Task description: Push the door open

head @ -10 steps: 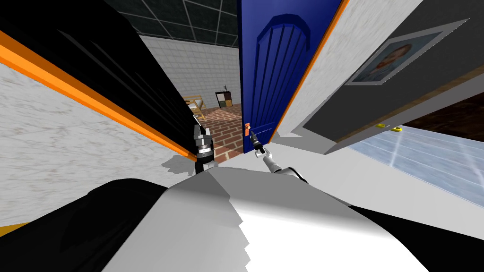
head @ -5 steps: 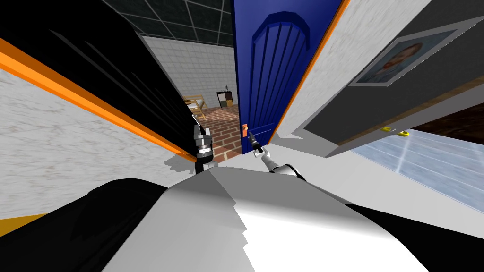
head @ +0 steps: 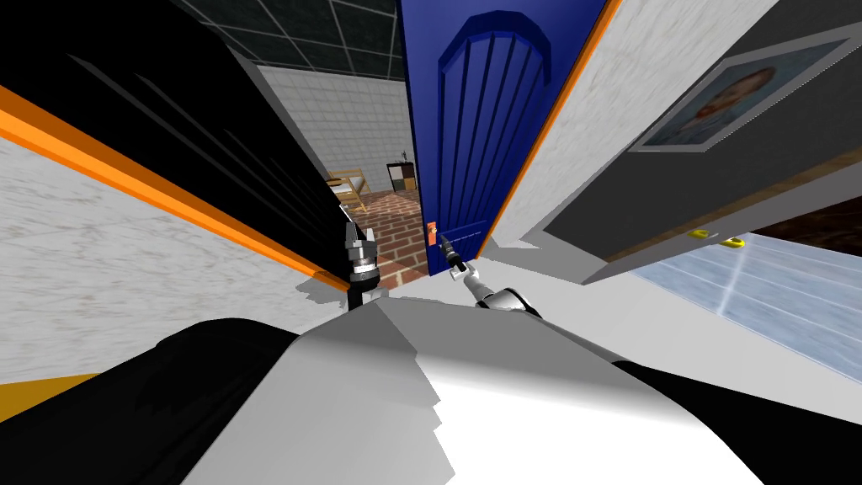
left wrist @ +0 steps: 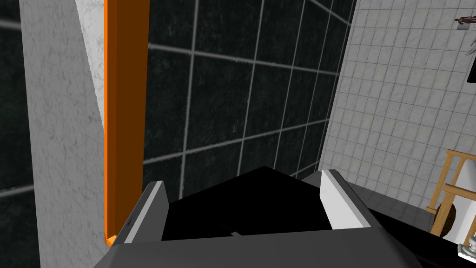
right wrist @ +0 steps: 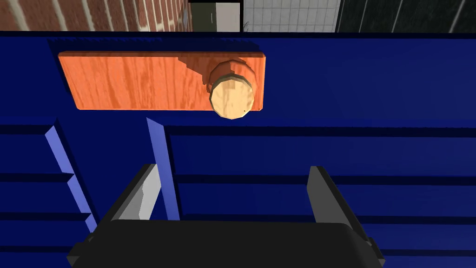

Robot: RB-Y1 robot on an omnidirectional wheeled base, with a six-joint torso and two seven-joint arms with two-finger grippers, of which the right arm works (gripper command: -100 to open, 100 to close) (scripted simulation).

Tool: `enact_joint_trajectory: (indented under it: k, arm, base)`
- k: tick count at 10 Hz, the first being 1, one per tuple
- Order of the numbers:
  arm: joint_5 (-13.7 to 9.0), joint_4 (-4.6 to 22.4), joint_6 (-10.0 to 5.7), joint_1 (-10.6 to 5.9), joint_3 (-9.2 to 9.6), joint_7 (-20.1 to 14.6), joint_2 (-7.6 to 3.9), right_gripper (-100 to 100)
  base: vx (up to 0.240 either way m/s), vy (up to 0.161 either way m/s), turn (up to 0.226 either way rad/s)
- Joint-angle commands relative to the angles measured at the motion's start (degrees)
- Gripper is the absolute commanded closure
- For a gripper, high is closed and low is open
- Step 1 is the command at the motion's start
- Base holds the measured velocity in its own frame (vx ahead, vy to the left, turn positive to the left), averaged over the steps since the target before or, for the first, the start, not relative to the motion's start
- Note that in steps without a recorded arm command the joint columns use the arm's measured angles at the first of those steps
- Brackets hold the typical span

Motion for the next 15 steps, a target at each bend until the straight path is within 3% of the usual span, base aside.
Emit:
enact_joint_trajectory:
  k: [1, 4, 6, 8, 9, 10, 15]
  arm:
    - [-0.06, 0.06, -0.05, 0.03, -0.18, 0.11, -1.59, -100]
    - [-0.19, 0.2, -0.15, 0.1, -0.57, 0.35, -2.85, -100]
    - [-0.28, 0.3, -0.22, 0.15, -0.85, 0.52, -2.34, -100]
    - [-0.36, 0.39, -0.29, 0.19, -1.12, 0.69, -0.67, -100]
    - [-0.38, 1.21, -0.71, -0.18, -1.12, 0.64, -1.19, -100]
    - [-0.38, 1.21, -0.71, -0.18, -1.12, 0.64, -1.19, 100]
    - [-0.38, 1.21, -0.71, -0.18, -1.12, 0.64, -1.19, 100]
  base:
    - [0.104, 0.037, 0.026]
    - [0.176, 0.098, 0.025]
    - [0.212, 0.08, 0.027]
    - [0.167, 0.075, 0.022]
    - [0.078, 0.035, 0.003]
    - [-0.009, -0.005, -0.005]
    - [-0.006, -0.005, 0.005]
